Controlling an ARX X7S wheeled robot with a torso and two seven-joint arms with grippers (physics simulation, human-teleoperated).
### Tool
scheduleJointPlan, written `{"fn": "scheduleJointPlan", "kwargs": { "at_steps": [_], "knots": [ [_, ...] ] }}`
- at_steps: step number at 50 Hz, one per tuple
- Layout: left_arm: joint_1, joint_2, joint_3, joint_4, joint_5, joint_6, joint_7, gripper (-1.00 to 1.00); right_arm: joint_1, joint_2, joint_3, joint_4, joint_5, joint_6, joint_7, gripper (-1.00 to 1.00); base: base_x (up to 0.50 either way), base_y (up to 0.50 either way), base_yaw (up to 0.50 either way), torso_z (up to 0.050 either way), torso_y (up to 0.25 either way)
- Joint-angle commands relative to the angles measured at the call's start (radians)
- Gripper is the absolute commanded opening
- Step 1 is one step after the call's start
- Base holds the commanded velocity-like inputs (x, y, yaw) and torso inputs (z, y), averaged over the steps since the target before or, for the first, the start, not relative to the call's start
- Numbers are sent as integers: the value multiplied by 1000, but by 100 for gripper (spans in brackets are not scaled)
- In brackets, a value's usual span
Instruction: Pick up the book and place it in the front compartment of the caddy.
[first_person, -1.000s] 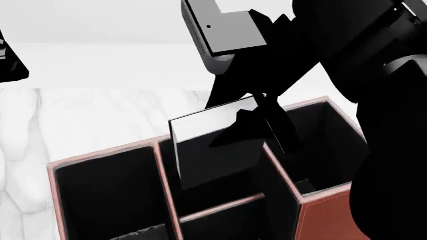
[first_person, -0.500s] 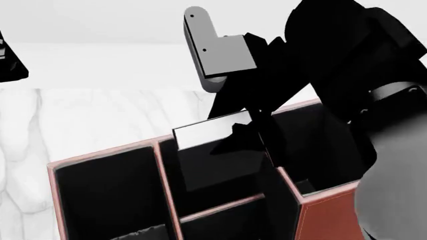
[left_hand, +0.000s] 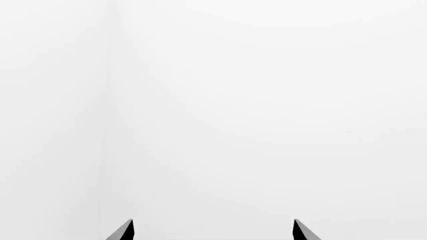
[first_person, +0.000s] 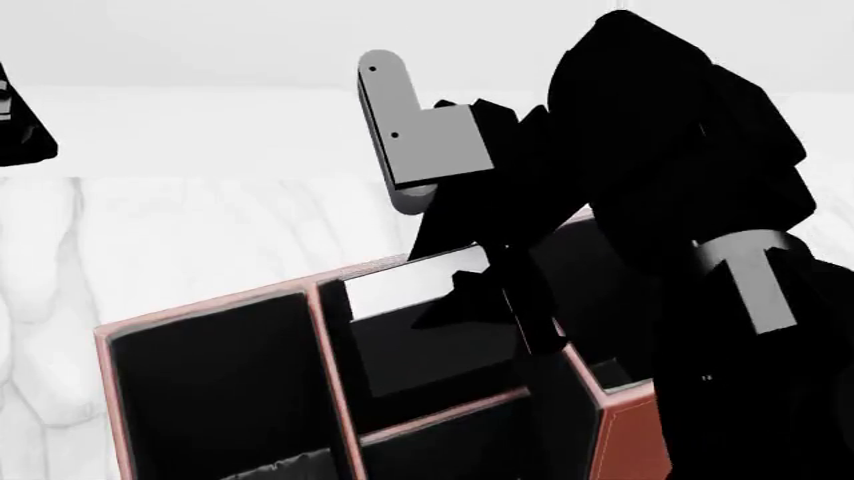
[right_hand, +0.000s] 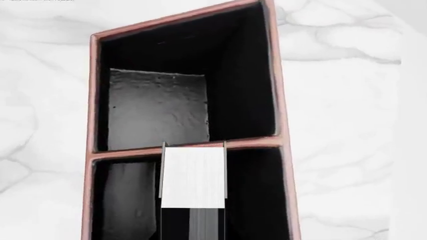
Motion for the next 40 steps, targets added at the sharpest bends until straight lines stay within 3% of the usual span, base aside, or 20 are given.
{"fn": "scheduleJointPlan", "kwargs": {
  "at_steps": [1, 40],
  "knots": [
    [0, -1, 1, -2, -2, 2, 0, 100, -20, -7, 220, 0, -159, 13, -7, -100, 0, 0, 0, 0, 0],
    [0, -7, 13, -3, 3, 15, -4, 100, -49, -12, 223, 0, -194, 2, 19, -100, 0, 0, 0, 0, 1]
  ]
}}
